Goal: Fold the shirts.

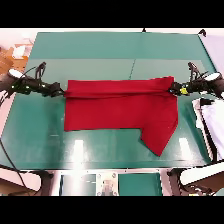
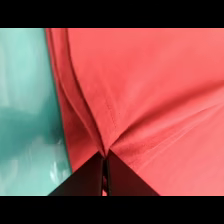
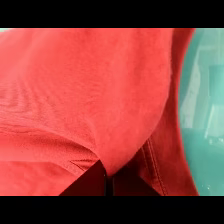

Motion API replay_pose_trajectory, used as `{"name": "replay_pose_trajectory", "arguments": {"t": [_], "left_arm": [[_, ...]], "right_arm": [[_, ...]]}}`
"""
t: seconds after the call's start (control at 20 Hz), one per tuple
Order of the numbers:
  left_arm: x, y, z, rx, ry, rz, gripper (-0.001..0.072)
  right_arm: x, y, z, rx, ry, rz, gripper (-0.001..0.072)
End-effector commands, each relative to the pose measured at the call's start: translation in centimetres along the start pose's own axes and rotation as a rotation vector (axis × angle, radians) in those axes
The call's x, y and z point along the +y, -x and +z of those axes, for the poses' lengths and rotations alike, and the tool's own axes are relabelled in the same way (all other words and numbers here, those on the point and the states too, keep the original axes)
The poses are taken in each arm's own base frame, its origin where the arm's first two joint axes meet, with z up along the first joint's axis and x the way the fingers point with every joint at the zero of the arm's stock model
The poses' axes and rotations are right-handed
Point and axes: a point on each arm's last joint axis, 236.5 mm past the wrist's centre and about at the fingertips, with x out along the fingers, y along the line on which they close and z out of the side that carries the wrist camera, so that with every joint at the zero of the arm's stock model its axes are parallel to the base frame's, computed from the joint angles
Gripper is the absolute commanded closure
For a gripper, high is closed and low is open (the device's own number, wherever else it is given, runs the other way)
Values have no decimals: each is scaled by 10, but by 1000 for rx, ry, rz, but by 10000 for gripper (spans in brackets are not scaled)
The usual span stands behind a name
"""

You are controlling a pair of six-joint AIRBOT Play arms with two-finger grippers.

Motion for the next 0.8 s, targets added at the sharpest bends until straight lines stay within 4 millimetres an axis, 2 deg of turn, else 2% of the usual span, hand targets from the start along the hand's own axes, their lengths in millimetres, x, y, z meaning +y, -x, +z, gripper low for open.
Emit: {"name": "replay_pose_trajectory", "arguments": {"t": [0.0,0.2,0.25,0.3,0.35,0.4,0.5,0.6,0.75], "left_arm": [[3,-9,-13,35,15,19,683],[-3,-15,-10,28,-7,29,682],[-4,-15,-11,34,-3,26,682],[-4,-14,-14,44,4,26,643],[-2,-12,-16,54,28,38,387],[2,-9,-22,84,60,63,92],[9,6,-40,199,87,122,95],[18,23,-68,330,145,200,96],[22,47,-111,439,212,285,96]], "right_arm": [[-3,-2,-7,21,4,-10,696],[-3,-2,-7,20,2,-7,695],[-2,-2,-7,23,2,-5,674],[-1,-1,-8,31,-19,-1,589],[0,3,-10,45,-36,8,473],[2,8,-11,64,-43,20,393],[1,29,-15,110,-93,48,393],[-2,54,-24,138,-152,66,393],[-6,89,-60,173,-214,81,402]]}}
